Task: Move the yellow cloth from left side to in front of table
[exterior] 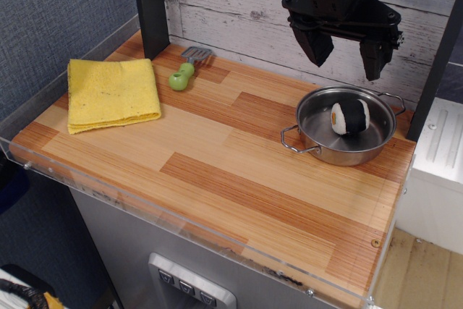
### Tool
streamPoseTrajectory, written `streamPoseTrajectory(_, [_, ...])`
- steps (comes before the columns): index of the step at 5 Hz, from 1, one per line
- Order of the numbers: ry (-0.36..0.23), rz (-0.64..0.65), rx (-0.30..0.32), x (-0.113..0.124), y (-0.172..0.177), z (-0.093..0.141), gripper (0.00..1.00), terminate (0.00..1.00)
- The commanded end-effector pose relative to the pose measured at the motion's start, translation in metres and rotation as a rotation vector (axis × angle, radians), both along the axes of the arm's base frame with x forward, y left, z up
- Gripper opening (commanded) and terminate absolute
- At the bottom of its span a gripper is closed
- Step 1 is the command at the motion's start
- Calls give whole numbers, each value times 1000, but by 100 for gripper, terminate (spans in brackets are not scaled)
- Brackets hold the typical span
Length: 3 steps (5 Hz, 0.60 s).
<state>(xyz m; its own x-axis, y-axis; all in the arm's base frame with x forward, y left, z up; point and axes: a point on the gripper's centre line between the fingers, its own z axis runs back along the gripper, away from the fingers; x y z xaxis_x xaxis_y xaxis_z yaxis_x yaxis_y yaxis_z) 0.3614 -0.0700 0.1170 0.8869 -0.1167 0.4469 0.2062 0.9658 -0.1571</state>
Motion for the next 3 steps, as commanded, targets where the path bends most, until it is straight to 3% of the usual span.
streamPoseTrajectory(1, [0,0,0,0,0,0,100,0])
streamPoseTrajectory(3, [-5,83,47,-4,57,5,100,0])
